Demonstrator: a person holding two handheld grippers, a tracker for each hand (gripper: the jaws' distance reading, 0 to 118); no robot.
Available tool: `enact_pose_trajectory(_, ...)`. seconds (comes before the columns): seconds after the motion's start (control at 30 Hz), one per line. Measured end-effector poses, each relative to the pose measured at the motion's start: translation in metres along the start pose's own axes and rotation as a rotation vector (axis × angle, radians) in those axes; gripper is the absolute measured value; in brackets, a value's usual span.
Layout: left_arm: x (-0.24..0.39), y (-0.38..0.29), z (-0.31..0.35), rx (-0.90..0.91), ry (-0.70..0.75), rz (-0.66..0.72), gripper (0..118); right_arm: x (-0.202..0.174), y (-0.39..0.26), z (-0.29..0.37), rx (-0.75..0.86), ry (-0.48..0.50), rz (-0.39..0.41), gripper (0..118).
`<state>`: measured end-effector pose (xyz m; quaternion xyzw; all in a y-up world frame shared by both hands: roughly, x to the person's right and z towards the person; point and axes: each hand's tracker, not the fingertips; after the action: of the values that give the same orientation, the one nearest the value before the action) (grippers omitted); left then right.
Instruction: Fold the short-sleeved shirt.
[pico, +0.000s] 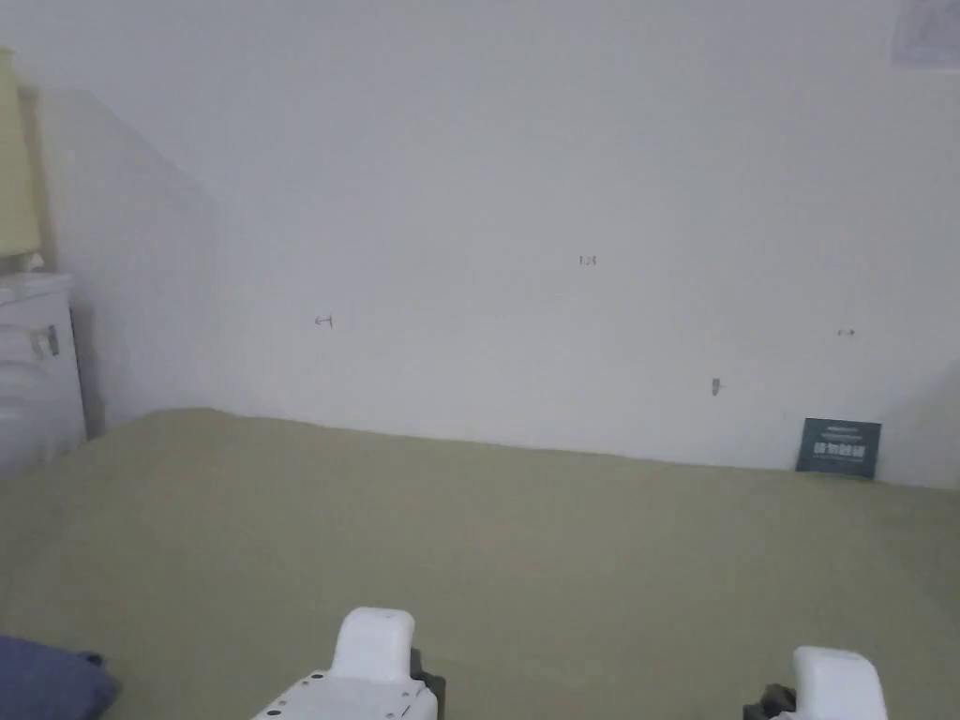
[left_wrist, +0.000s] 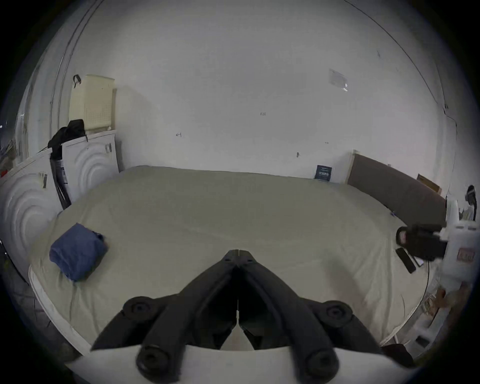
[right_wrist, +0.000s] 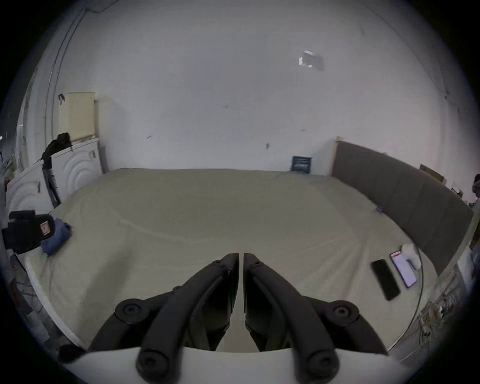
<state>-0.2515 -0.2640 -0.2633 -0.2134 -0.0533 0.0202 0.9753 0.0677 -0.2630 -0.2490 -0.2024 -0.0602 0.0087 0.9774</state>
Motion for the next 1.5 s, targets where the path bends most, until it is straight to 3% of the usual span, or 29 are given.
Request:
enact_pose_trajectory(0.2,0.012,0.009,0.007,0.004,0.058,-0.008,0,0.015,0.005,0.004,0.018,-0.043,0.027,15)
enact_pose_trajectory(0.27,0.012,0.015,0.01,0.019,0.052,-0.002,8,0.015,0.007,0.009,0.044,-0.038,0.022,22)
enact_pose_trajectory(0.3,0.01,0.018,0.012,0.035,0.052,0.0,23,0.013,0.01,0.01,0.06,-0.034,0.017,27)
enact_pose_trajectory(0.33,0.01,0.023,0.014,0.05,0.04,0.005,64,0.012,0.012,0.012,0.077,-0.024,0.018,47)
enact_pose_trajectory(0.37,0.008,0.026,0.015,0.062,0.034,0.009,98,0.011,0.012,0.013,0.09,-0.025,0.022,75)
enact_pose_trajectory(0.4,0.007,0.029,0.014,0.062,0.029,0.014,118,0.01,0.013,0.014,0.099,-0.026,0.029,105)
enact_pose_trajectory(0.43,0.006,0.03,0.015,0.077,0.036,0.021,118,0.011,0.013,0.013,0.092,-0.023,0.033,116)
enact_pose_trajectory(0.5,0.005,0.033,0.023,0.157,0.031,0.018,118,0.012,-0.006,0.013,0.129,-0.023,0.039,118)
enact_pose_trajectory(0.77,0.002,0.034,0.028,0.162,0.075,0.029,118,0.011,-0.005,0.02,0.165,0.008,0.027,118)
enact_pose_trajectory(1.0,-0.008,0.033,0.033,0.199,0.108,0.048,118,0.008,0.003,0.02,0.128,-0.012,0.071,118)
enact_pose_trajectory(1.17,-0.011,0.029,0.034,0.169,0.099,0.069,118,0.01,0.001,0.024,0.137,-0.011,0.02,118)
enact_pose_trajectory(1.33,-0.01,0.026,0.037,0.194,0.089,0.031,118,0.006,0.0,0.03,0.173,-0.061,0.023,118)
enact_pose_trajectory(1.5,-0.008,0.021,0.047,0.254,0.079,0.025,118,0.01,0.005,0.037,0.237,-0.026,-0.014,118)
